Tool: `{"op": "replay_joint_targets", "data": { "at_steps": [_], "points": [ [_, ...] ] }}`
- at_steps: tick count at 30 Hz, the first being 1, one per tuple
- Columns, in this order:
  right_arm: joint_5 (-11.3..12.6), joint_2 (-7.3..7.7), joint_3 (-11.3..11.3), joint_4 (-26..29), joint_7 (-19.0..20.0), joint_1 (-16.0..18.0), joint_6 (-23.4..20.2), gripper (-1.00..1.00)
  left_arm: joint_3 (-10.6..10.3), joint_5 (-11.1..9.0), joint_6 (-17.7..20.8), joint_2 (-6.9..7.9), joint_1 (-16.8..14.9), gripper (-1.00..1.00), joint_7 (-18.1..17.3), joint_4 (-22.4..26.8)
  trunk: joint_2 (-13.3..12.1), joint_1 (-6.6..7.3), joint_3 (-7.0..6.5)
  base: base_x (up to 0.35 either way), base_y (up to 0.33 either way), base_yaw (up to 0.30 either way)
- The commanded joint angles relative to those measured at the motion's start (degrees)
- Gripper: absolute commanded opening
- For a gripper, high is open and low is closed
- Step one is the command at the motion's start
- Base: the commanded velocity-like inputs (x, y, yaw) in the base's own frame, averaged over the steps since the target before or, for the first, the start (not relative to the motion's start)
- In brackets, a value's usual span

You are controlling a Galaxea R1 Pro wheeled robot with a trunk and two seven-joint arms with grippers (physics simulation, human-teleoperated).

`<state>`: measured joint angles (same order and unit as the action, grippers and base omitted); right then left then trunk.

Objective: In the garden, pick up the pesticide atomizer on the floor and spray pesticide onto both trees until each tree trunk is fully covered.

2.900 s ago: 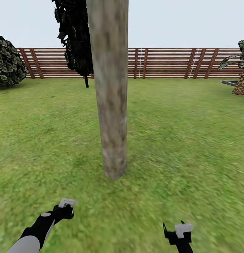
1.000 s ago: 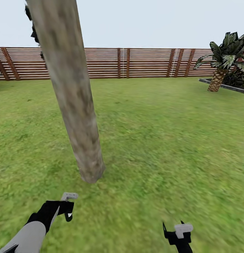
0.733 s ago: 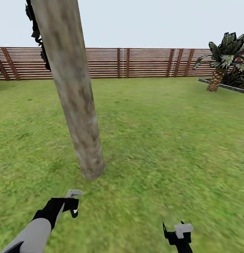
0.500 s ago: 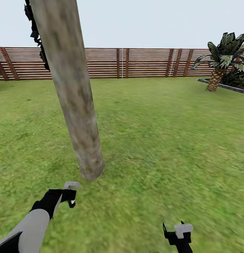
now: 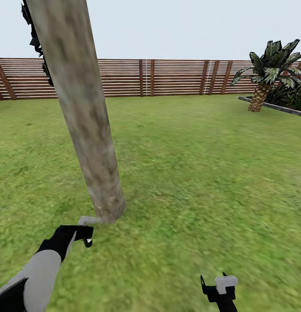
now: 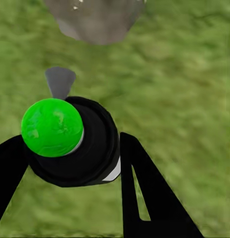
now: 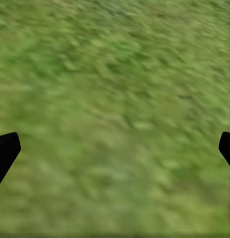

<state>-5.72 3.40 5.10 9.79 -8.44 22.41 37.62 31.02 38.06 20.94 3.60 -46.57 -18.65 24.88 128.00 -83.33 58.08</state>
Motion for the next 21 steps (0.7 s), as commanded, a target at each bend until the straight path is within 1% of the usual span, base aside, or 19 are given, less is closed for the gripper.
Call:
{"op": "replay_joint_targets", "data": {
  "at_steps": [1, 2, 4, 5, 8, 9, 10, 12, 13, 14, 16, 17, 19, 21],
  "points": [
    [0.0, 0.01, 0.0, 0.0, 0.0, 0.0, 0.0, 1.0, 0.0, -0.5, 0.7, 1.4, 0.0, -1.0, 0.0, 0.0, 0.0, 0.0, 0.0, 0.0, 0.0, 0.0],
    [0.0, 0.02, 0.0, 0.0, 0.0, 0.0, 0.0, 1.0, 0.0, -0.5, 1.4, 2.26, -0.1, -1.0, -0.1, 0.0, 0.0, 0.0, 0.0, 0.0, 0.0, 0.0],
    [0.0, 0.02, 0.0, 0.0, 0.0, 0.0, 0.0, 1.0, -0.1, -0.4, 1.6, 1.86, -0.1, -1.0, -0.1, 0.0, 0.0, 0.0, 0.0, 0.0, 0.0, 0.0],
    [0.0, 0.05, 0.0, 0.0, 0.0, 0.0, 0.0, 1.0, -0.1, -0.3, 1.6, 0.69, -0.1, -1.0, -0.1, 0.0, 0.0, 0.0, 0.0, 0.0, 0.0, 0.0],
    [0.0, 0.1, 0.0, 0.0, 0.0, 0.0, 0.0, 1.0, -0.3, -0.2, 1.7, -2.07, -0.3, -1.0, -0.1, 0.3, 0.0, 0.0, 0.0, 0.0, 0.0, 0.0],
    [0.0, 0.1, 0.0, 0.0, 0.0, 0.0, 0.0, 1.0, -0.3, -0.1, 1.7, -3.48, -0.7, -1.0, -0.1, 0.8, 0.0, 0.0, 0.0, 0.0, 0.0, 0.0],
    [0.0, 0.11, 0.0, 0.0, 0.0, 0.0, 0.0, 1.0, -0.3, 0.0, 1.8, -3.94, -1.1, -1.0, -0.1, 1.0, 0.0, 0.0, 0.0, 0.0, 0.0, 0.0],
    [0.0, 0.11, 0.0, 0.0, 0.0, 0.0, 0.0, 1.0, -0.3, 0.0, 2.0, -3.71, -1.5, -1.0, -0.1, 1.2, 0.0, 0.0, 0.0, 0.0, 0.0, 0.0],
    [0.0, 0.11, 0.0, 0.0, 0.0, 0.0, 0.0, 1.0, -0.3, 0.1, 2.0, -3.21, -2.1, -1.0, -0.1, 1.3, 0.0, 0.0, 0.0, 0.0, 0.0, 0.0],
    [0.0, 0.11, 0.0, 0.0, 0.0, 0.0, 0.0, 1.0, -0.3, 0.0, 2.1, -2.05, -2.7, -1.0, -0.1, 1.2, 0.0, 0.0, 0.0, 0.0, 0.0, 0.0],
    [0.0, 0.11, 0.0, 0.0, 0.0, 0.0, 0.0, 1.0, -0.2, -0.3, 2.1, 1.03, -3.1, -1.0, -0.2, 1.2, 0.0, 0.0, 0.0, 0.0, 0.0, 0.0],
    [0.0, 0.11, 0.0, 0.0, 0.0, 0.0, 0.0, 1.0, -0.2, -0.3, 2.1, 1.55, -3.2, -1.0, -0.2, 1.2, 0.0, 0.0, 0.0, 0.0, 0.0, 0.0],
    [0.0, 0.11, 0.0, 0.0, 0.0, 0.0, 0.0, 1.0, -0.2, -0.2, 2.0, 1.92, -3.0, -1.0, -0.2, 1.2, 0.0, 0.0, 0.0, -0.097, 0.0, 0.0],
    [0.0, 0.14, 0.0, 0.0, 0.0, 0.0, 0.0, 1.0, -0.2, -0.1, 2.0, 1.04, -2.9, -1.0, -0.2, 1.2, 0.0, 0.0, 0.0, -0.29, 0.0, 0.0]
  ]
}}
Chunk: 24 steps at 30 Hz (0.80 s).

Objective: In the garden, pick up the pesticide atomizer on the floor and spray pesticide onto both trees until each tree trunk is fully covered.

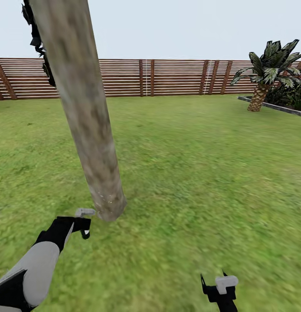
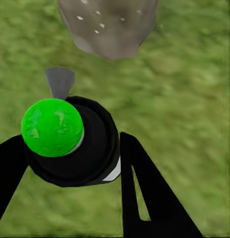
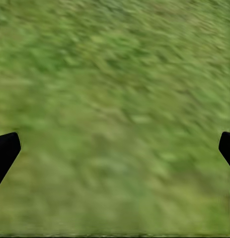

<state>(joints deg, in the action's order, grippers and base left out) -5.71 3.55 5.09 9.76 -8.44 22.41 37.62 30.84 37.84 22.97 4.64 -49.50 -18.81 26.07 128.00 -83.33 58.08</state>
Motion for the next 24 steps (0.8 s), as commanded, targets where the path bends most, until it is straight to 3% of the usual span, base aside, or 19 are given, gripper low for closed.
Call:
{"op": "replay_joint_targets", "data": {
  "at_steps": [1, 4, 5, 8, 11, 14, 17, 20, 21, 24],
  "points": [
    [0.0, 0.02, 0.0, 0.0, 0.0, 0.0, 0.0, 1.0, 0.0, 0.1, 0.0, -0.62, 0.0, -1.0, 0.0, 0.0, 0.0, 0.0, 0.0, -0.31, 0.0, 0.0],
    [0.0, 0.05, 0.0, 0.0, 0.0, 0.0, 0.0, 1.0, -0.1, 0.2, -0.1, -4.0, -0.3, -1.0, 0.0, 0.0, 0.0, 0.0, 0.0, -0.104, 0.0, 0.0],
    [0.0, 0.05, 0.0, 0.0, 0.0, 0.0, 0.0, 1.0, -0.2, 0.2, -0.1, -4.43, -0.5, -1.0, 0.0, 0.1, 0.0, 0.0, 0.0, -0.018, 0.0, 0.0],
    [0.0, 0.06, 0.0, 0.0, 0.0, 0.0, 0.0, 1.0, -0.7, 0.2, 0.0, -4.17, -2.0, -1.0, 0.0, 0.1, 0.0, 0.0, 0.0, -0.006, 0.0, 0.0],
    [0.0, 0.06, 0.0, 0.0, 0.0, 0.0, 0.0, 1.0, -0.9, 0.2, 2.1, -1.25, -4.8, -1.0, 0.0, 0.1, 0.0, 0.0, 0.0, -0.001, 0.0, 0.0],
    [0.0, 0.06, 0.0, 0.0, 0.0, 0.0, 0.0, 1.0, -1.0, 0.1, 3.7, 0.77, -5.4, -1.0, -0.1, 0.1, 0.0, 0.0, 0.0, 0.0, 0.0, 0.0],
    [-0.1, 0.06, 0.0, 0.0, 0.0, 0.0, 0.0, 1.0, -1.7, 0.2, 3.6, 0.24, -5.2, -1.0, -1.0, 0.1, 0.0, 0.0, 0.0, 0.0, 0.0, 0.0],
    [-0.1, 0.06, 0.0, -0.1, 0.0, 0.0, 0.0, 1.0, -7.0, 0.2, 4.0, -2.43, -5.3, -1.0, -5.0, 0.1, 0.0, 0.0, 0.0, 0.0, 0.0, 0.0],
    [-0.1, 0.06, 0.0, -0.1, 0.0, 0.0, 0.0, 1.0, -7.9, 0.0, 4.1, -2.88, -5.4, -1.0, -5.5, 0.1, 0.0, 0.0, 0.0, 0.0, 0.0, 0.0],
    [-0.1, 0.06, 0.0, -0.1, 0.0, 0.0, 0.0, 1.0, -8.9, -0.3, 4.3, -2.68, -7.0, -1.0, -6.4, 0.8, 0.0, 0.0, 0.0, 0.0, 0.0, 0.0]
  ]
}}
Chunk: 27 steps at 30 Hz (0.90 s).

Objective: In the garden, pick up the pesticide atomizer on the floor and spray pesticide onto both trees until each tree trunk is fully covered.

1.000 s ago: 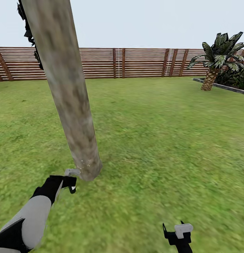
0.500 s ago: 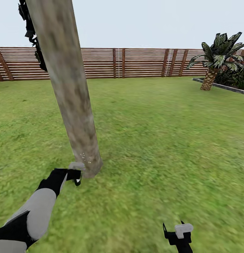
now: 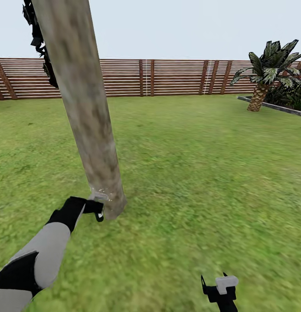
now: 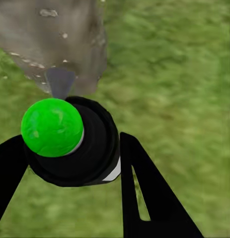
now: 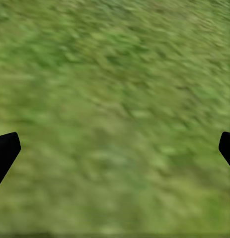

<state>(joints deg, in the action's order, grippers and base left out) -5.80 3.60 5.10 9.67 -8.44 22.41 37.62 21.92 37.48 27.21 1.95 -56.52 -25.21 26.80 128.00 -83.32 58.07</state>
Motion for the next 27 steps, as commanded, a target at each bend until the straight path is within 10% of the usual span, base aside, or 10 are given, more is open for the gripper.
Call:
{"op": "replay_joint_targets", "data": {
  "at_steps": [1, 7, 14, 21, 27],
  "points": [
    [0.0, 0.0, 0.0, 0.0, 0.0, 0.0, 0.0, 1.0, 0.0, 0.1, 0.1, 0.6, -0.7, -1.0, -0.1, 0.8, 0.0, 0.0, 0.01, 0.0, 0.0, 0.0],
    [0.0, 0.0, 0.0, 0.0, 0.0, 0.0, -0.1, 1.0, -0.2, 0.0, 4.7, 5.54, -1.4, -1.0, -4.7, 6.3, 0.0, 0.0, 0.01, -0.009, 0.0, 0.0],
    [0.0, 0.0, 0.0, 0.0, 0.0, 0.0, -0.1, 1.0, -0.4, 0.1, 5.3, 4.84, -1.4, -1.0, -6.5, 8.8, 0.0, 0.0, 0.01, -0.254, 0.0, 0.0],
    [0.0, 0.0, 0.0, 0.0, 0.0, 0.0, -0.1, 1.0, -0.6, 0.1, 7.7, -1.07, -4.6, -1.0, -6.5, 8.9, 0.0, 0.0, 0.01, -0.019, 0.0, 0.0],
    [0.0, 0.0, 0.0, 0.0, 0.0, 0.0, -0.1, 1.0, -0.1, 0.0, 9.9, 3.71, -8.1, -1.0, -6.7, 9.5, 0.0, 0.0, 0.01, 0.0, 0.0, 0.0]
  ]
}}
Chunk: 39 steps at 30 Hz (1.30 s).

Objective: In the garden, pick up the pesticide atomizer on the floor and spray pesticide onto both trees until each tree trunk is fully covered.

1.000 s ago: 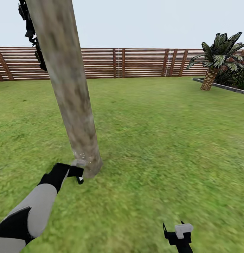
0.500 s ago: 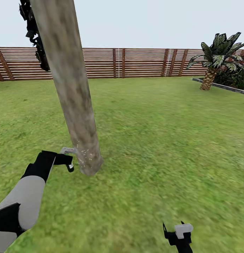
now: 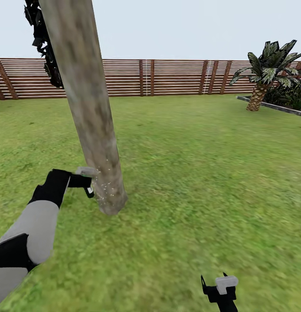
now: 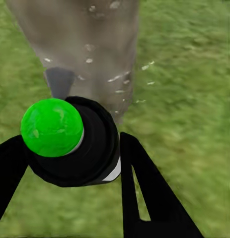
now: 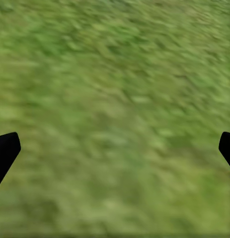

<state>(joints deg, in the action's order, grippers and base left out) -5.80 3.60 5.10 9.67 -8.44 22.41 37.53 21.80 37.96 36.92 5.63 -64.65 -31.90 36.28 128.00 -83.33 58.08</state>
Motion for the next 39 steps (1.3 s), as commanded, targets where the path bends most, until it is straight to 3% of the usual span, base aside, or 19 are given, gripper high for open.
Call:
{"op": "replay_joint_targets", "data": {
  "at_steps": [1, 3, 4, 13, 39],
  "points": [
    [0.0, 0.0, 0.0, 0.0, 0.0, 0.0, 0.0, 1.0, 0.0, -0.5, 0.2, 0.89, -0.1, -1.0, 0.0, 0.1, 0.0, 0.0, 0.0, 0.0, 0.0, 0.0],
    [0.0, 0.0, 0.0, 0.0, 0.0, 0.0, 0.0, 1.0, 0.0, -0.5, 0.2, 2.51, -0.1, -1.0, -0.3, 0.2, 0.0, 0.0, 0.0, 0.0, 0.0, 0.0],
    [0.0, 0.0, 0.0, 0.0, 0.0, 0.0, 0.0, 1.0, -0.2, -0.5, 0.2, 2.61, 0.1, -1.0, -0.3, 0.2, 0.0, 0.0, 0.0, 0.0, 0.0, 0.0],
    [0.1, 0.0, 0.0, 0.1, 0.0, 0.0, 0.0, 1.0, -0.3, -0.3, -0.1, 2.11, 0.9, -1.0, 0.1, 0.2, 0.0, 0.0, 0.0, 0.0, -0.03, 0.096],
    [0.0, 0.0, 0.0, 0.1, 0.0, 0.0, 0.0, 1.0, 0.0, -0.1, -0.1, 2.56, 0.9, -1.0, 0.4, 0.1, 0.0, 0.0, 0.0, -0.002, -0.267, 0.028]
  ]
}}
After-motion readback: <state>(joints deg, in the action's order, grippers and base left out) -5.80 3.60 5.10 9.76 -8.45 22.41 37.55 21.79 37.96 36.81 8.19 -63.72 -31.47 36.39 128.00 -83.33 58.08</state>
